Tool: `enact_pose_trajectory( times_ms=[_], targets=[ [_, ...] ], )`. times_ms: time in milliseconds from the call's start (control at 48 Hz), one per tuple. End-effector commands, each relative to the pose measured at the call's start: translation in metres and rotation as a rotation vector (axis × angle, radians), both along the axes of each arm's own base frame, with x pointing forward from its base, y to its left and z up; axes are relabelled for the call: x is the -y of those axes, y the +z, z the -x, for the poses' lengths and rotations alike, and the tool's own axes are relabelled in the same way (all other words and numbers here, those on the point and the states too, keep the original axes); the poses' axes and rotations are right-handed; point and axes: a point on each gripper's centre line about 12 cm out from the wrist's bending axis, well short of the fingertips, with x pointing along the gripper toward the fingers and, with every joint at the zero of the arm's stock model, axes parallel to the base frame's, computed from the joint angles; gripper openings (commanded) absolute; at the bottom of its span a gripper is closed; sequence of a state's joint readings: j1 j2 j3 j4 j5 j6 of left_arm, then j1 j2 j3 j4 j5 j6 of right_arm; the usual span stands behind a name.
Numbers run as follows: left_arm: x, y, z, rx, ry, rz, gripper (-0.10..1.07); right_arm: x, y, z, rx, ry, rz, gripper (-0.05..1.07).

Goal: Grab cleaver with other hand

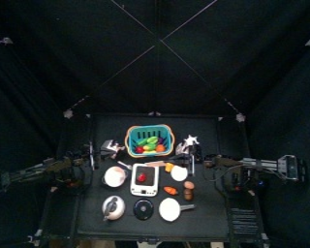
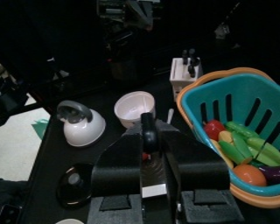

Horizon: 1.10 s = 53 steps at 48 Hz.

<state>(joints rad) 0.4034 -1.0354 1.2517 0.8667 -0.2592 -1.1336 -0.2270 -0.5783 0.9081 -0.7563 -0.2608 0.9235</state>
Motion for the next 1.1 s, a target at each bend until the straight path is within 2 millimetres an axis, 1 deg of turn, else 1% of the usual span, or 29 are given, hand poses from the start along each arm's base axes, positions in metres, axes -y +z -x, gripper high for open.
enact_pose_trajectory(
  times_ms=[0, 83, 208, 312, 438, 562, 729, 938, 1083],
  targets=[
    [0.009, 0.013, -0.006, 0.049, -0.069, -0.013, 0.51, -0.001, 0.009, 0.004, 0.039, 0.006, 0.002, 0.34],
    [0.014, 0.01, -0.009, 0.043, -0.113, -0.009, 0.53, -0.002, 0.009, 0.006, 0.05, 0.013, 0.002, 0.34],
    [0.021, 0.002, -0.021, 0.0, -0.171, 0.013, 0.62, -0.002, 0.005, 0.004, 0.054, 0.024, -0.015, 0.34],
    [0.025, -0.002, -0.034, -0.048, -0.206, 0.022, 0.71, -0.003, 0.002, -0.001, 0.066, 0.043, -0.037, 0.34],
    [0.026, -0.004, -0.05, -0.093, -0.234, -0.005, 0.79, -0.003, -0.001, -0.008, 0.07, 0.059, -0.052, 0.34],
    [0.027, -0.002, -0.059, -0.108, -0.257, -0.061, 0.79, -0.001, -0.004, -0.019, 0.061, 0.062, -0.067, 0.34],
    [0.03, -0.002, -0.067, -0.111, -0.279, -0.108, 0.79, 0.004, -0.005, -0.035, 0.044, 0.063, -0.063, 0.34],
    [0.028, -0.001, -0.072, -0.099, -0.274, -0.122, 0.79, 0.007, -0.006, -0.05, 0.036, 0.064, -0.065, 0.34],
    [0.025, -0.007, -0.082, -0.117, -0.267, -0.119, 0.79, 0.009, -0.006, -0.057, 0.032, 0.065, -0.063, 0.34]
  ],
)
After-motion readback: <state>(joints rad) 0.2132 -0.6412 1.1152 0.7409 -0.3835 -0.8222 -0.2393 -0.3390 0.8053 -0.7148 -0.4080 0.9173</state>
